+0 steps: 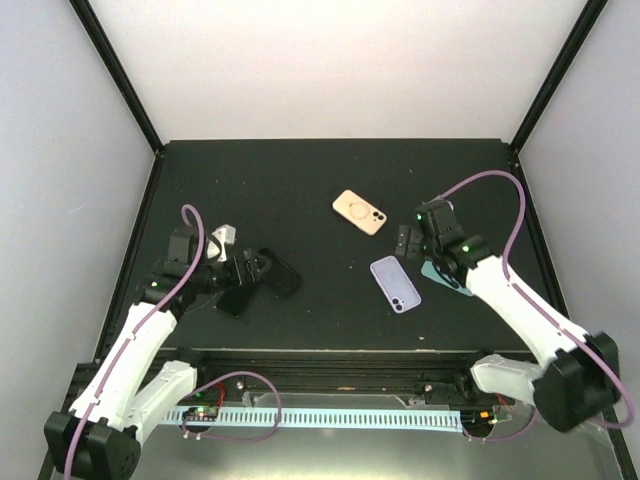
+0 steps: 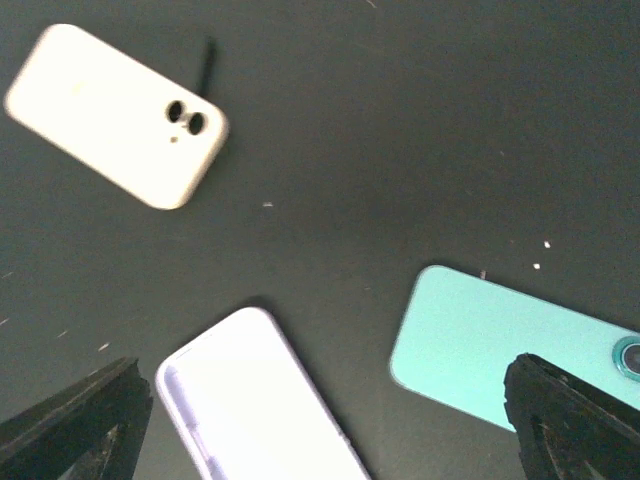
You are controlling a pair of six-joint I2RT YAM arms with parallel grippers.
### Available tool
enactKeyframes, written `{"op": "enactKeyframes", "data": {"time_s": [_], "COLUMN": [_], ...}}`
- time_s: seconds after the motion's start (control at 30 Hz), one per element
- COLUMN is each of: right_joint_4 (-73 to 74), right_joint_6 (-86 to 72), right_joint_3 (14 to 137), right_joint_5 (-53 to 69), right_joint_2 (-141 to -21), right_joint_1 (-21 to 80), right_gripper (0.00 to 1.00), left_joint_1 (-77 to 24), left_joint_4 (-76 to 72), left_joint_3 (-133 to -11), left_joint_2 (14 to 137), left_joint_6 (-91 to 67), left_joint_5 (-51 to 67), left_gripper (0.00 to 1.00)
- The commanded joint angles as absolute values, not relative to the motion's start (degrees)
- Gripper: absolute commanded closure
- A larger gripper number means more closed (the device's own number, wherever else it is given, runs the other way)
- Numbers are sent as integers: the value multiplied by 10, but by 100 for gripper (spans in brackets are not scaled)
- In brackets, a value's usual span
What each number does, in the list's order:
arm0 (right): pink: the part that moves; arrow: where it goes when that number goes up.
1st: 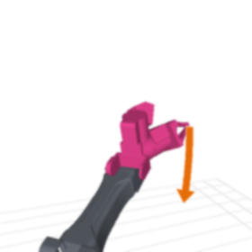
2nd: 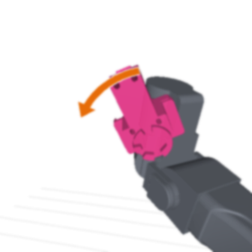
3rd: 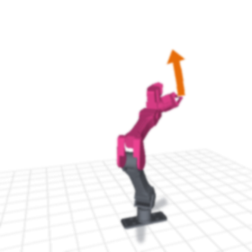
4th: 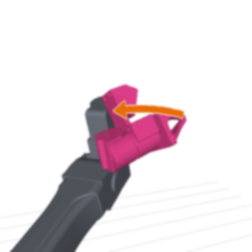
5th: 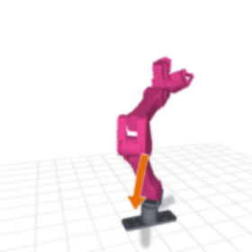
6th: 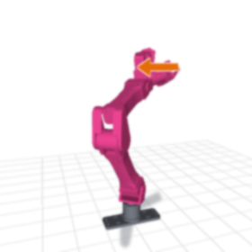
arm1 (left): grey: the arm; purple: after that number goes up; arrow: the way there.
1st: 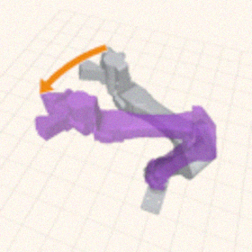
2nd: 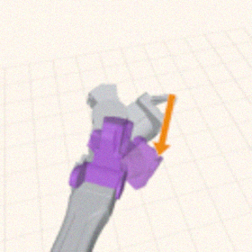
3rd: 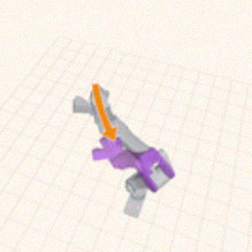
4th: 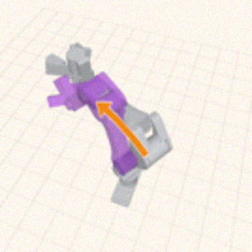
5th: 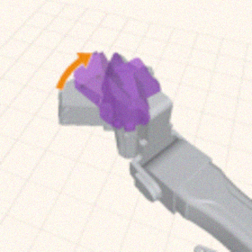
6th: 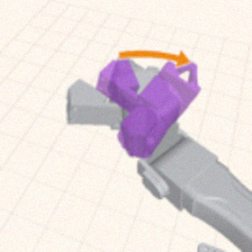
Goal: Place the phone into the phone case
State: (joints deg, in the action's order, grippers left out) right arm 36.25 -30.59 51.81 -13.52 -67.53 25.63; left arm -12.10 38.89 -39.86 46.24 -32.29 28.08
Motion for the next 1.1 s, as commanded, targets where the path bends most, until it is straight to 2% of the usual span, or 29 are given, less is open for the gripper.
{"op": "enactKeyframes", "data": {"time_s": [0.0,0.1,0.23,0.37,0.5,0.63,0.83,1.07], "right_joint_4": [317,291,303,290,283,278,285,261], "right_joint_6": [-326,-328,-313,-315,-318,-331,-344,-360], "right_joint_3": [499,490,505,501,497,483,469,417], "right_joint_5": [-46,-33,-100,-35,-10,24,82,160], "right_joint_2": [-723,-757,-803,-839,-859,-869,-891,-861], "right_joint_1": [146,93,36,-49,-94,-98,-98,-93], "right_gripper": [5,5,4,5,5,6,12,16], "left_joint_1": [-158,-175,-189,-194,-197,-198,-199,-199], "left_joint_4": [362,346,344,339,338,343,348,356], "left_joint_3": [-384,-371,-361,-347,-339,-336,-325,-318], "left_joint_2": [460,450,439,431,423,415,404,391], "left_joint_6": [-324,-335,-342,-351,-354,-354,-355,-357], "left_joint_5": [278,272,257,253,253,247,243,239], "left_gripper": [6,7,8,8,8,8,8,8]}}
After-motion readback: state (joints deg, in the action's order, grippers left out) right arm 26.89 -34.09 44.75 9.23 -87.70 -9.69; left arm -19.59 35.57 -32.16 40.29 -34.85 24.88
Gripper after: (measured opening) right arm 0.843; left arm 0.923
